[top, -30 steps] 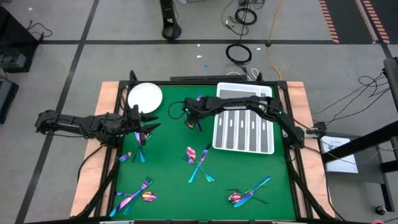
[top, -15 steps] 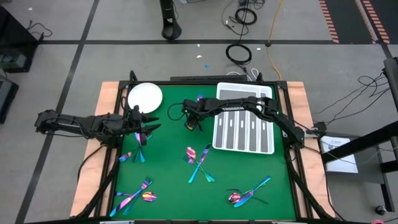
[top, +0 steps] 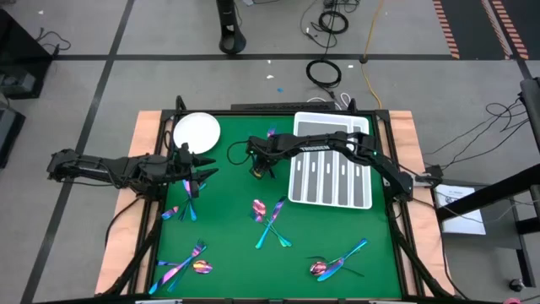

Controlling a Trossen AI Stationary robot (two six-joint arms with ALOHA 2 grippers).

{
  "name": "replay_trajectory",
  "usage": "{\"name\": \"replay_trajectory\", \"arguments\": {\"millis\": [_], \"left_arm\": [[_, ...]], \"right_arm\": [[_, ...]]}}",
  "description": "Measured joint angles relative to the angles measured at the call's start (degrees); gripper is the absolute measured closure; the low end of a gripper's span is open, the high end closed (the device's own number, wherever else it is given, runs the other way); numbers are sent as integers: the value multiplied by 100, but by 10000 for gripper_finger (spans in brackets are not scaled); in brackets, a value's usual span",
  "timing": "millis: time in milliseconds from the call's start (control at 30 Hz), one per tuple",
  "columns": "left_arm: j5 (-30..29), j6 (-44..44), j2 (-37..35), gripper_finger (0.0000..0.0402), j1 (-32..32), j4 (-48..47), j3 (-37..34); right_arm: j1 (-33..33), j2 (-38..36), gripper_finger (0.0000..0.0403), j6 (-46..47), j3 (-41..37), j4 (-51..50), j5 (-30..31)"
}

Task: Sort silverware
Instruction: Put the blue knife into the white cutlery tray

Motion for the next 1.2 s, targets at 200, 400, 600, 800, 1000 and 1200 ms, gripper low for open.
{"name": "replay_trajectory", "arguments": {"millis": [200, 400, 600, 800, 1000, 1200], "left_arm": [[0, 2, 0, 240, 1, 0, 0], [0, 2, 0, 240, 1, 0, 0], [0, 2, 0, 240, 2, -14, 0], [0, 2, 0, 240, 2, -14, 0], [0, 107, 0, 240, 2, -16, -1], [0, 197, 0, 240, 2, -20, -2]], "right_arm": [[-2, -80, 393, -3, -25, 42, 48], [-6, -249, 386, 109, -48, 0, 175], [-4, -749, 394, 154, -48, 197, 212], [-86, -1400, 395, 226, -48, 44, 178], [-147, -2321, 395, 682, -39, -1494, 759], [117, -3164, 396, 2115, -57, -3694, 1733]]}}
